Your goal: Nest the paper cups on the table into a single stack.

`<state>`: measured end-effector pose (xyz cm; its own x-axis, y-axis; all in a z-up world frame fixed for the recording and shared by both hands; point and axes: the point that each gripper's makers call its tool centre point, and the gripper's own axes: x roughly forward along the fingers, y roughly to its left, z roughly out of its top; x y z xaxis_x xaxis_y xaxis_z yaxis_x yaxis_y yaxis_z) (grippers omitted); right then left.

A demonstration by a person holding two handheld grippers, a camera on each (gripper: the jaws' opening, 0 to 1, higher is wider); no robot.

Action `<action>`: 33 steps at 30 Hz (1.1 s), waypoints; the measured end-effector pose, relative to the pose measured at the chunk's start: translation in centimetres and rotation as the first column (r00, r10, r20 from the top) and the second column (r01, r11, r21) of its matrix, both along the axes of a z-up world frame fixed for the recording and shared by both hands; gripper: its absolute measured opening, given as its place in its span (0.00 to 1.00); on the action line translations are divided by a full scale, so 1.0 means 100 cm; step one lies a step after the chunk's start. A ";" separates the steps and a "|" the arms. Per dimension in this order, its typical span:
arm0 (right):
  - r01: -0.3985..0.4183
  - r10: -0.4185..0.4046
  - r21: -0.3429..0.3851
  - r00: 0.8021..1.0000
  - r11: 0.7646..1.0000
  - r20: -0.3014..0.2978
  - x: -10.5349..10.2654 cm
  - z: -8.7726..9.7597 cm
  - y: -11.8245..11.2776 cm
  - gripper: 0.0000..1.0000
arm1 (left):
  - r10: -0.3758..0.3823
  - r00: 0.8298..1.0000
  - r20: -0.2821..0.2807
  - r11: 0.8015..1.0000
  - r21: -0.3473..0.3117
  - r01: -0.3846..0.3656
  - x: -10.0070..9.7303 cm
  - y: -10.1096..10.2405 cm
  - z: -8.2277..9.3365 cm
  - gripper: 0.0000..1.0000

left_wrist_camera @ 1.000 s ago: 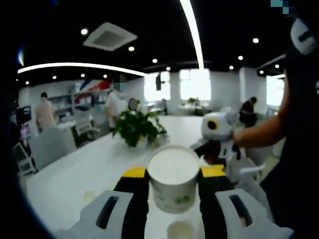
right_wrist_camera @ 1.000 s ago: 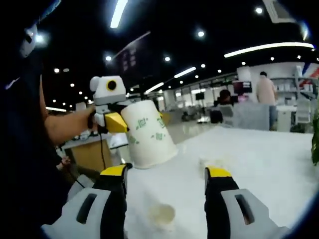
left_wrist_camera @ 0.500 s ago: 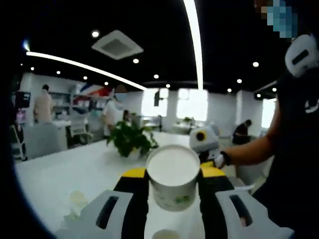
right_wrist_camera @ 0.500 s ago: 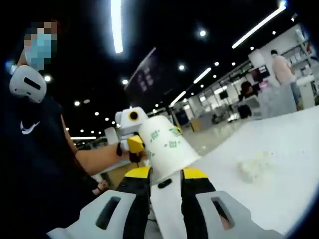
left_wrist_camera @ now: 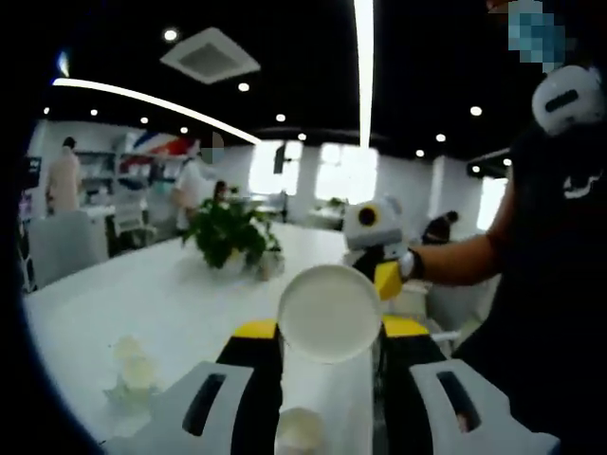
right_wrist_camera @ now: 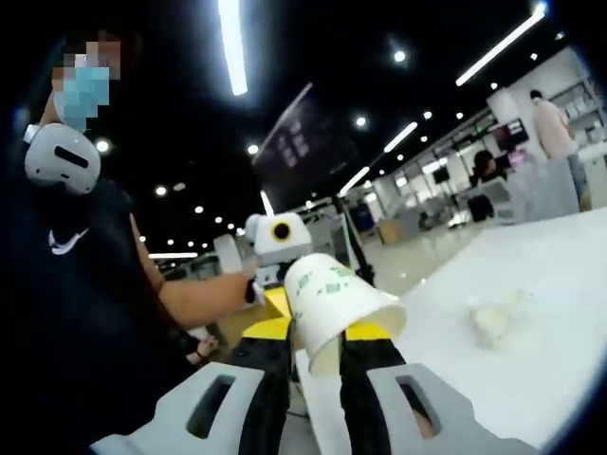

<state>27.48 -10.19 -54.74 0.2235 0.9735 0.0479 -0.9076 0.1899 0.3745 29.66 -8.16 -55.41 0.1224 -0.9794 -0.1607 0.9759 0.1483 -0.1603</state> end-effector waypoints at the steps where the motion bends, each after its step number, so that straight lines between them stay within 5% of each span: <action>1: -0.001 0.001 -0.001 1.000 1.000 0.002 0.000 0.000 0.000 0.12 | 0.002 1.000 -0.002 1.000 -0.004 -0.002 0.000 0.000 0.000 0.38; 25: -0.105 0.105 -0.014 0.994 0.994 0.030 -0.017 0.014 0.010 0.00 | 0.038 0.999 -0.027 0.999 -0.029 -0.039 0.001 0.007 0.003 0.40; 29: -0.093 0.095 -0.080 0.995 0.992 0.017 -0.013 0.013 0.008 0.00 | 0.081 0.996 -0.031 0.997 -0.015 -0.082 0.007 0.012 0.001 0.44; 31: -0.054 0.064 -0.141 0.996 0.988 0.066 -0.006 0.013 0.006 0.00 | 0.115 0.993 -0.038 0.993 0.007 -0.115 0.012 0.017 -0.003 0.46; 33: -0.056 0.068 -0.173 0.996 0.983 0.064 -0.007 0.015 0.007 0.00 | 0.168 0.985 -0.028 0.985 0.028 -0.167 0.020 0.024 -0.007 0.55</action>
<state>26.81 -9.50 -53.28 0.1640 0.9806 -0.1076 -0.9422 0.1880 0.2775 31.69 -5.75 -56.12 0.2793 -0.9409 -0.1916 0.9315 0.3139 -0.1836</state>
